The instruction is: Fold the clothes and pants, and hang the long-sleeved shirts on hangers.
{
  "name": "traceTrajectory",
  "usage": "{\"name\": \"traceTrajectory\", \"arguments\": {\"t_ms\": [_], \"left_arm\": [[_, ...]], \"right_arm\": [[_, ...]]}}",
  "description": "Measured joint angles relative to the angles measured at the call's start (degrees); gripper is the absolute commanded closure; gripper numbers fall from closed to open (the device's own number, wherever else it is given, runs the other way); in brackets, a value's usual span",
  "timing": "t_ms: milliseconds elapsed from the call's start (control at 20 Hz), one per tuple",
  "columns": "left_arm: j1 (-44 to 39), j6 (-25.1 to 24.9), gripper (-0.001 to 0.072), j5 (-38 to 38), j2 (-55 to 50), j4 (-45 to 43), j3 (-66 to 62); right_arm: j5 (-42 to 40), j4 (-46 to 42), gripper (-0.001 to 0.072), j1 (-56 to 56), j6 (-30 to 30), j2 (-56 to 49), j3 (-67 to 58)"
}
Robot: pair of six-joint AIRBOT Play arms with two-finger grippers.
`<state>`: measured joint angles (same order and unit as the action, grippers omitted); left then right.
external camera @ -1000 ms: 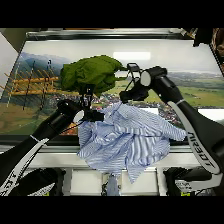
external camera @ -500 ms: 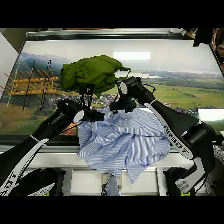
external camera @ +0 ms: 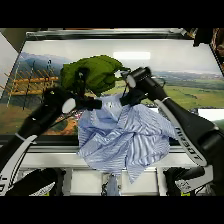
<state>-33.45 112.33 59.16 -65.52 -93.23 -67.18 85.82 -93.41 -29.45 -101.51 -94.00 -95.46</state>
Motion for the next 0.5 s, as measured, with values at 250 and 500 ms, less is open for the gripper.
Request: {"name": "traceTrajectory", "arguments": {"t_ms": [250, 500], "left_arm": [[0.28, -2.25, 0.0695, 2.23, 7.41, 0.22, -10.43], [-2.54, -1.51, 0.0695, 4.96, 12.11, 0.48, -7.45]], "right_arm": [[8.7, -1.92, 0.0695, 4.28, 4.02, 16.44, -5.16], [13.9, -2.43, 0.0695, 3.21, -0.85, 31.15, -1.88]]}}
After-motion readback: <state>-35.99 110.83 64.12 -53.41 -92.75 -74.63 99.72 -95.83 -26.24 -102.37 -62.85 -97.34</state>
